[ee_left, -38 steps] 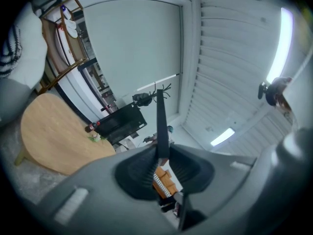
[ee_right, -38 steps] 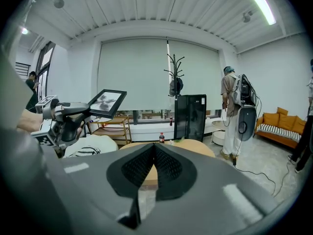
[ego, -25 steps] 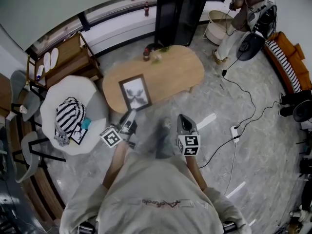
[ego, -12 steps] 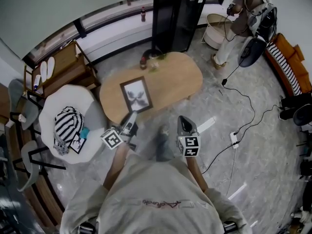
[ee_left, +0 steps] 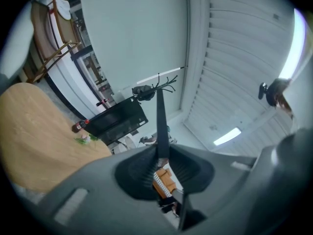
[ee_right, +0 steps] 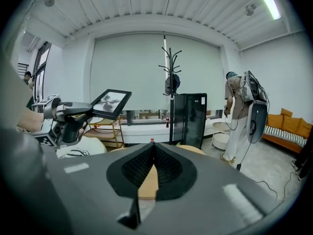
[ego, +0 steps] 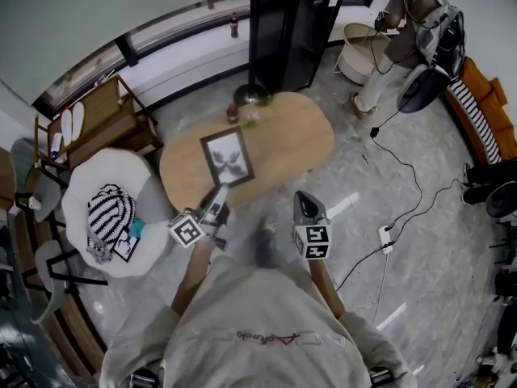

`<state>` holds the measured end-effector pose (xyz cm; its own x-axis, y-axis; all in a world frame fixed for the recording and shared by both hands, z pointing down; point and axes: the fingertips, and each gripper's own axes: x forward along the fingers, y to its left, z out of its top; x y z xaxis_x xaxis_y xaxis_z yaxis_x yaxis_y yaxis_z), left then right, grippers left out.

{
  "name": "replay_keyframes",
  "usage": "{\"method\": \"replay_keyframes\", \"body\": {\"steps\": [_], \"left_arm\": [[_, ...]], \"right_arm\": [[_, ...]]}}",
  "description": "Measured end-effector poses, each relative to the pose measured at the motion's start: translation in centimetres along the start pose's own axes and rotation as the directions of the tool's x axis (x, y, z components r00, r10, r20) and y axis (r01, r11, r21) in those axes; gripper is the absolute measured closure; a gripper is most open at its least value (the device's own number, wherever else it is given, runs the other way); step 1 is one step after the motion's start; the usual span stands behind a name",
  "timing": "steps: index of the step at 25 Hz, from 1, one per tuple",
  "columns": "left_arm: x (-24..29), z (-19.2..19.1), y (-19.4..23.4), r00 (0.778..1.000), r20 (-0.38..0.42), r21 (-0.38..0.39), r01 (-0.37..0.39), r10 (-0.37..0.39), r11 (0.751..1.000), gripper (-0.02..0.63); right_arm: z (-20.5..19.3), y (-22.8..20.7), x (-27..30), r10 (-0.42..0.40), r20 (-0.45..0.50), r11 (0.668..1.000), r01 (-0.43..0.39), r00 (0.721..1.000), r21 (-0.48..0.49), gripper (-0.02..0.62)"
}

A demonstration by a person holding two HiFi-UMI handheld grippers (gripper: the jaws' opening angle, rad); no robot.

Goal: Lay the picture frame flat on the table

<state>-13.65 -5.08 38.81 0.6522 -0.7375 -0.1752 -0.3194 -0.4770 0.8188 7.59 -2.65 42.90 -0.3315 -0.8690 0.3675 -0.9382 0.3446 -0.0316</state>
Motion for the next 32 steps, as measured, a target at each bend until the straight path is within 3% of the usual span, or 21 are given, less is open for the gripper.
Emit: {"method": "replay_keyframes", "body": {"steps": [32], "left_arm": [[20.1, 3.8, 5.4, 0.998, 0.067, 0.020, -0.024, 0.022, 1.000, 0.537]], "right_arm": [[6.5, -14.7, 15.0, 0.083, 0.000, 0.996, -0.083, 0.997, -0.026, 0.591]]}}
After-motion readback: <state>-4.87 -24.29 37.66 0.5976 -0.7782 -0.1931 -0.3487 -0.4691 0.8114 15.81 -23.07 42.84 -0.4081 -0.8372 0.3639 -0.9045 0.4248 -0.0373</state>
